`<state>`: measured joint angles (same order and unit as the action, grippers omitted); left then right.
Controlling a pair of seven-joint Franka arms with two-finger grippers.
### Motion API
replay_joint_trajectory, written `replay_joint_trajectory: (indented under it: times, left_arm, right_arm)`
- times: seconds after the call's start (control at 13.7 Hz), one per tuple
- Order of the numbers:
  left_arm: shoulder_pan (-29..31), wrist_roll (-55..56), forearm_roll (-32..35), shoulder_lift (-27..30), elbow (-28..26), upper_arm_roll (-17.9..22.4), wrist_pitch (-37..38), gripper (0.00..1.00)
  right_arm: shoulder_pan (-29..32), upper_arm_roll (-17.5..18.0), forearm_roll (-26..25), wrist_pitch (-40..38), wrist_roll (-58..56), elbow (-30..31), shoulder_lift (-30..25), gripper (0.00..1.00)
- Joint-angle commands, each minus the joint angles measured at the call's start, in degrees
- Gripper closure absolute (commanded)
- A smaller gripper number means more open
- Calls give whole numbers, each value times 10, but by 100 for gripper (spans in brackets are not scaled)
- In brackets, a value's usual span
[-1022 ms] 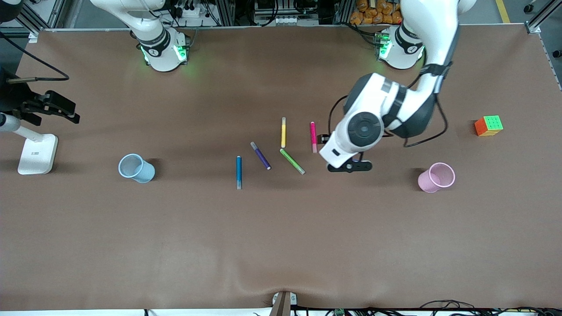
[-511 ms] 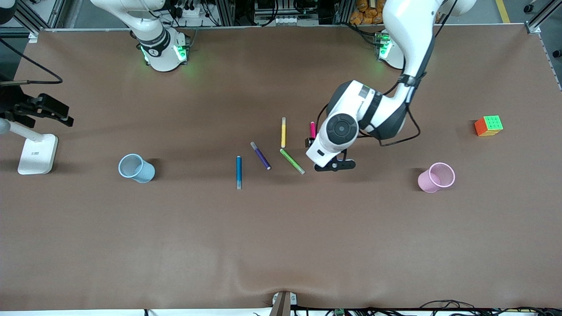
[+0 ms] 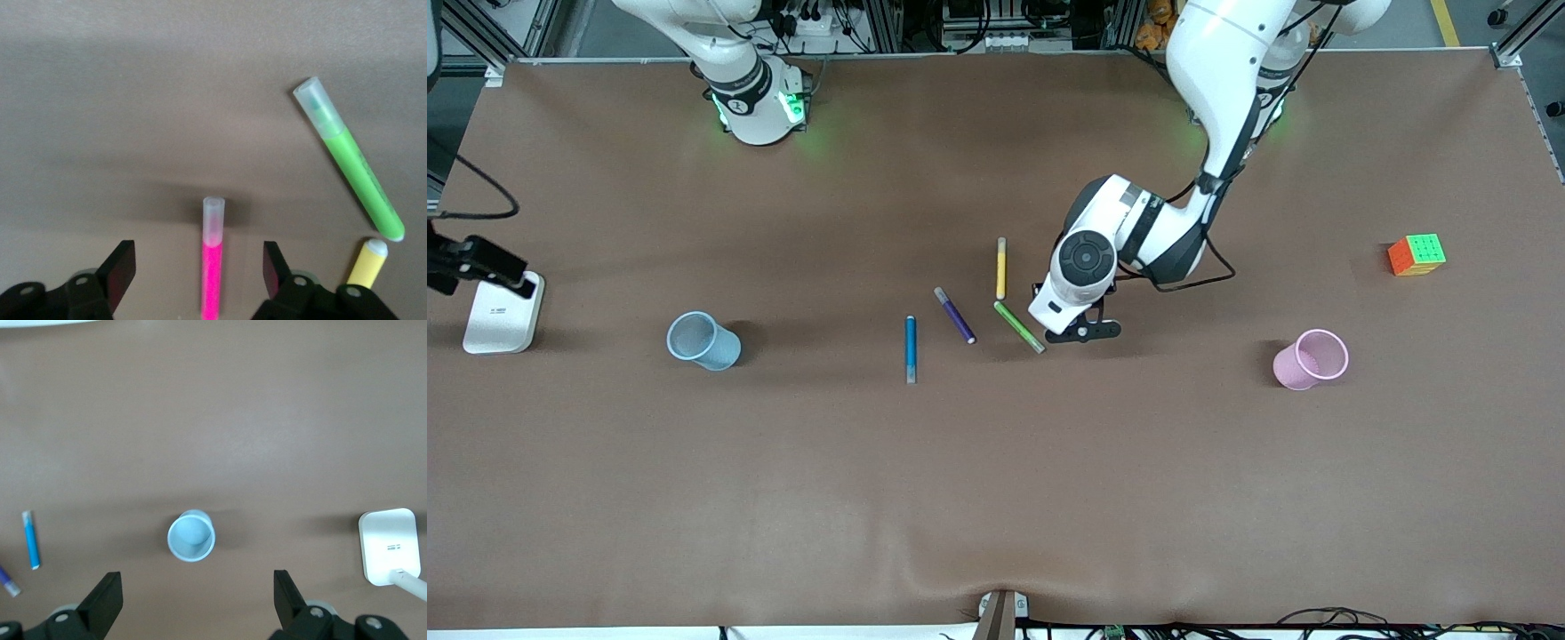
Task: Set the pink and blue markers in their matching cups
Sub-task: 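Move the left gripper over the pink marker among the markers, then lower the left gripper and grasp the pink marker upright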
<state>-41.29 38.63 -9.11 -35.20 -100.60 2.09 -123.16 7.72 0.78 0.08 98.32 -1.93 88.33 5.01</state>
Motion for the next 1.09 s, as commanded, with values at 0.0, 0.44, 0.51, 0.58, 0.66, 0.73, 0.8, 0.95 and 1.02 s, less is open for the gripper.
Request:
replay_joint_trajectory:
  times: [0.0,0.44,0.51,0.58,0.66,0.73,0.8,0.95,1.02]
  left_arm:
    - [-6,10,-10,-10,4,5,-18,20]
    - [-12,10,-10,-27,3,5,-28,41]
    - [-15,10,-10,-28,3,5,-30,43]
    - [-15,11,-10,-29,3,5,-36,43]
    - [-15,11,-11,-29,3,5,-37,44]
    - [-15,11,-10,-30,2,4,-42,49]
    - [-16,10,-11,-33,3,5,-43,58]
    - [-16,10,-11,-34,3,4,-44,82]
    - [-16,11,-11,-34,3,4,-44,90]
  right_arm:
    - [15,7,-4,9,-1,0,1,0]
    - [23,8,-3,7,-2,0,3,0]
    - [20,8,-3,4,-2,0,3,0]
    - [17,8,-3,-1,-2,1,2,0]
    - [15,8,-3,-5,-2,0,2,0]
    - [13,9,-2,-7,-2,0,1,0]
    - [12,10,1,-9,-1,0,1,0]
    - [-2,11,4,-19,-1,0,0,0]
    - [-9,11,3,-29,0,-1,0,0]
